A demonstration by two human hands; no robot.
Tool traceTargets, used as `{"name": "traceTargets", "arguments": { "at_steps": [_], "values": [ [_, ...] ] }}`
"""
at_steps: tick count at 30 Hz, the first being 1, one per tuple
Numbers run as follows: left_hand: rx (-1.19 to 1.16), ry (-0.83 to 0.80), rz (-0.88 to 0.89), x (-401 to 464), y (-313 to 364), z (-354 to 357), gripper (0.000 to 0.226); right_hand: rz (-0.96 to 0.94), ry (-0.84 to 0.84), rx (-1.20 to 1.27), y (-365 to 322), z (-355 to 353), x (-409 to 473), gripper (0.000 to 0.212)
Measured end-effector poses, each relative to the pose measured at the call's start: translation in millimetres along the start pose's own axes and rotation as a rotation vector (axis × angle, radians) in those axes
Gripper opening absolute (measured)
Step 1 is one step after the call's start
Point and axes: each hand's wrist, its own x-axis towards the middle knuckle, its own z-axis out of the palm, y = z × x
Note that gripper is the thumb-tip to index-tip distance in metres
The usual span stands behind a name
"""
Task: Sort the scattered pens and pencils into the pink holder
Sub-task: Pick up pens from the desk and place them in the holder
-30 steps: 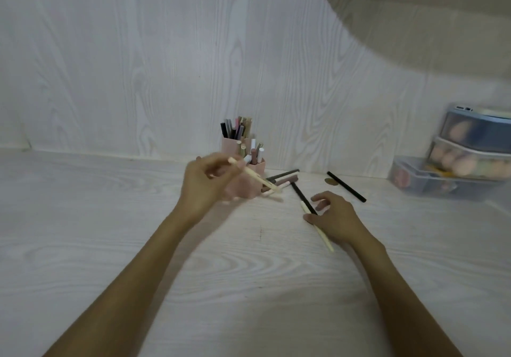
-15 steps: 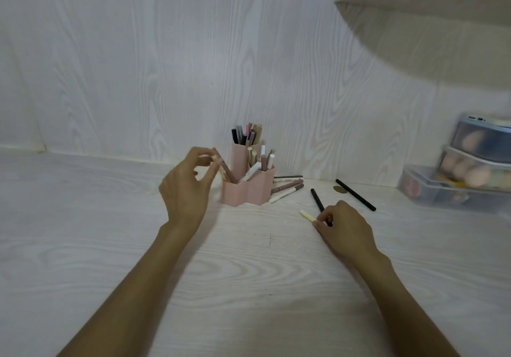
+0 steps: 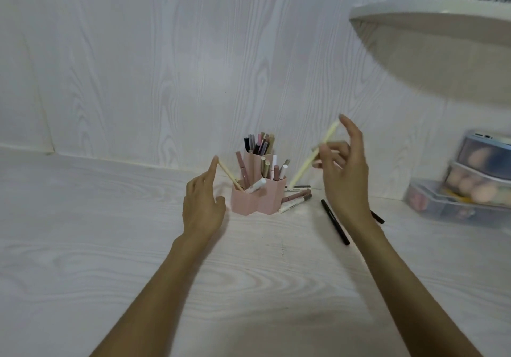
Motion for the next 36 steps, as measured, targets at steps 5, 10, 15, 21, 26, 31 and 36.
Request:
{"name": "traceTargets", "arguments": {
  "at_steps": [5, 10, 15, 21, 26, 31, 36],
  "values": [
    [-0.136, -0.04, -0.033, 0, 5, 1, 0.081, -0.227, -0.079, -0.296, -17, 63, 34, 0.043],
    [-0.375, -0.079, -0.094, 4, 9, 1, 0.081, -0.381, -0.29, -0.698, 4, 101, 41, 0.03],
    [-0.484, -0.073, -0.177, 7, 9, -2, 0.082, -0.373, -0.484, -0.874, 20, 114, 44, 0.024],
    [-0.584, -0.063, -0.213, 12, 10, -6, 0.076, -0.18, -0.851, -0.85, 18, 118, 59, 0.043],
    [-0.647, 0.054, -0.288, 12, 9, -4, 0.062, -0.068, -0.813, -0.62, 15, 106, 68, 0.052],
    [-0.232, 0.283, -0.032, -3, 28, -5, 0.02, -0.044, -0.489, -0.44, 24, 56, 64, 0.043],
    [0.144, -0.054, 0.313, -19, 46, 11, 0.019, 0.299, -0.242, -0.562, 68, -14, 28, 0.025]
  ]
}}
